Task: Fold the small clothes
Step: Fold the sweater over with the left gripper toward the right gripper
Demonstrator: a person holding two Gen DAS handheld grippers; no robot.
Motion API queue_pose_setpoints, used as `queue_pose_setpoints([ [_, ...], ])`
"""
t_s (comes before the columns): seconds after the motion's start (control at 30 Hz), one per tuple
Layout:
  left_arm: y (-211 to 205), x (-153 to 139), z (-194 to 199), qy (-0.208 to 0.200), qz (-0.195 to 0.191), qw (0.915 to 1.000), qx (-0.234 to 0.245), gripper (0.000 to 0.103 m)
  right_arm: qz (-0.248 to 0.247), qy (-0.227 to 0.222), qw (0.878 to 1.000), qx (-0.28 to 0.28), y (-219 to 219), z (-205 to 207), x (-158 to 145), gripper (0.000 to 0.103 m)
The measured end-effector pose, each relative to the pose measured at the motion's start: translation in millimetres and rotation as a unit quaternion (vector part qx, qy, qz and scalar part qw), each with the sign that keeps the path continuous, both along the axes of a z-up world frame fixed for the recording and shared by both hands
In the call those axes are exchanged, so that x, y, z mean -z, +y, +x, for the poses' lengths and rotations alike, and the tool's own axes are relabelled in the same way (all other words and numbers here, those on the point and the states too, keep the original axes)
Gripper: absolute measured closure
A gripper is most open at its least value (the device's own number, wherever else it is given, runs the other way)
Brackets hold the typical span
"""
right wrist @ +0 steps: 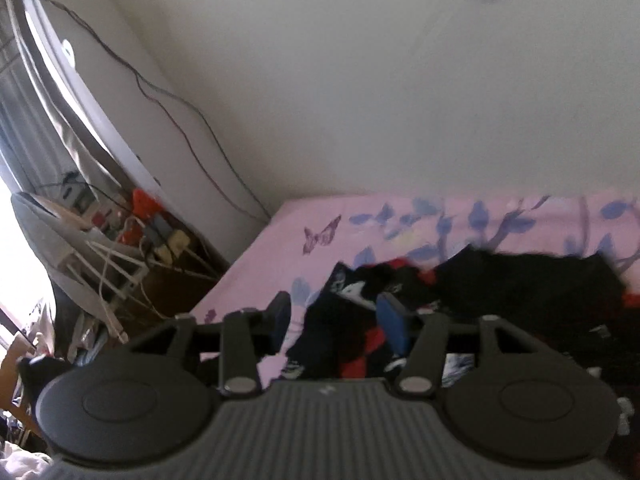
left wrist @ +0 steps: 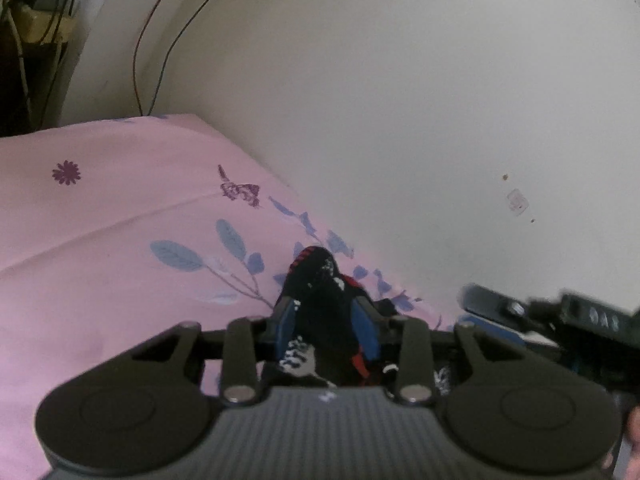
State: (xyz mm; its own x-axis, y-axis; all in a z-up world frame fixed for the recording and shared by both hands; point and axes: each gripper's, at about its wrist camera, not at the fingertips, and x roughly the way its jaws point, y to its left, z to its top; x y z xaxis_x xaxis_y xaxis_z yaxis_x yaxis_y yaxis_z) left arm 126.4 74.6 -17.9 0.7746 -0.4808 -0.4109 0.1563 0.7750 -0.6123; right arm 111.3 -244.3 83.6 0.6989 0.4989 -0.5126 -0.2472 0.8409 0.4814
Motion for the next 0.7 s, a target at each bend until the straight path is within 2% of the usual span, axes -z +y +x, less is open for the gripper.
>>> queue_pose_setpoints([
  [0.07,-3.2,-3.7,-1.4,-0.008,-0.001,0.9999,0.006,0.071,-0.014,-0.004,1.0,0.019,-16.3,-10.2,0.1,0.053],
  [0.17,-13.8,-7.2,-0.9,-0.016,0.011,0.9996,0.021,0.071,-0.03,0.021,0.999,0.01,-26.3,-23.0,10.0,0.056],
  [0.27,-25.5,-4.4,0.9,-0.01,0.043,0.9987,0.026,0.071,-0.105,0.069,0.992,-0.002,-15.7,-24.3,51.2,0.058],
  [0.3,-30.6,-1.0,4.9,0.0,0.06,0.9979,0.026,0.071,-0.136,0.037,0.99,-0.006,-13.0,-30.6,59.6,0.07],
  [0.33,-35.4,3.4,8.4,0.015,0.077,0.9966,0.027,0.071,-0.163,0.031,0.986,-0.01,-9.6,-33.2,58.8,0.074],
  [0.37,-40.5,9.6,13.8,0.033,0.093,0.9946,0.032,0.071,-0.172,0.033,0.985,-0.005,-9.5,-36.0,53.0,0.072],
  [0.4,-44.0,13.4,16.7,0.039,0.104,0.9933,0.034,0.071,-0.166,0.037,0.985,0.007,-12.9,-41.1,42.8,0.068],
  [0.43,-44.1,12.9,15.3,0.033,0.106,0.9933,0.031,0.069,-0.15,0.024,0.988,0.008,-18.1,-49.9,30.5,0.067],
  [0.5,-45.8,11.6,12.0,0.024,0.114,0.9926,0.033,0.067,-0.119,-0.009,0.993,0.011,-33.1,-78.6,3.8,0.059],
  [0.63,-45.1,9.2,7.6,0.013,0.115,0.9927,0.033,0.059,-0.074,-0.025,0.997,0.004,-67.0,-161.4,-26.3,0.056],
  [0.7,-45.0,5.9,5.0,0.005,0.115,0.9928,0.033,0.058,-0.078,-0.019,0.997,-0.003,-85.9,-207.8,-29.5,0.055],
])
